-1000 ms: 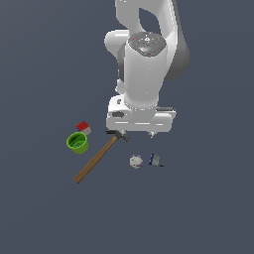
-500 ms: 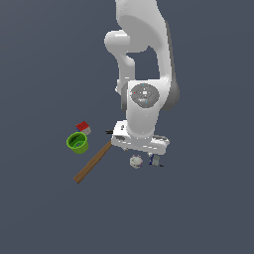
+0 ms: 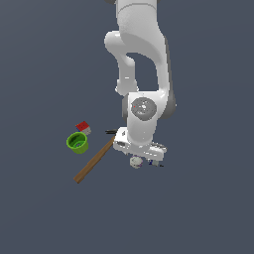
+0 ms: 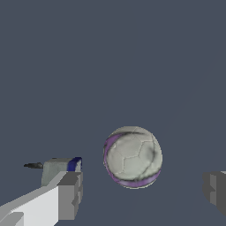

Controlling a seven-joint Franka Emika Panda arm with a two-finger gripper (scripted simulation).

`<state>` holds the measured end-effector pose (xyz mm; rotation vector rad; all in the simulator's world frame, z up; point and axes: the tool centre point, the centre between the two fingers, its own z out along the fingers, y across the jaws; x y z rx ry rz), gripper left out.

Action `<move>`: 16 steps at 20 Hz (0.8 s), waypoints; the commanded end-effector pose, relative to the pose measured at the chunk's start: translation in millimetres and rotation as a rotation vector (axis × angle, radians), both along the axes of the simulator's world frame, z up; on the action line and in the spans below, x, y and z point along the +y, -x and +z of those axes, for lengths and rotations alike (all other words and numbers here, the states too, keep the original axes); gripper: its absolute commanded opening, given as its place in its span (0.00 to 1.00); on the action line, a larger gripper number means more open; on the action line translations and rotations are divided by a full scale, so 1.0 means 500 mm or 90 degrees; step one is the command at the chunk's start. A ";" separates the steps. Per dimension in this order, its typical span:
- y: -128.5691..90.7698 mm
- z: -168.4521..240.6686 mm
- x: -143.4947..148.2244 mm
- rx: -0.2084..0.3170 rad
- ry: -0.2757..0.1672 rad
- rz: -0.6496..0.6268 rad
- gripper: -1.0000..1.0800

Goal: Pick up a designated object from a clutter of objects.

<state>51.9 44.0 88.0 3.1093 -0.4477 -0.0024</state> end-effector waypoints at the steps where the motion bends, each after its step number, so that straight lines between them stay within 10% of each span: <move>1: 0.000 0.000 0.000 0.000 0.000 0.000 0.96; 16: 0.001 -0.099 0.000 -0.001 0.000 -0.002 0.96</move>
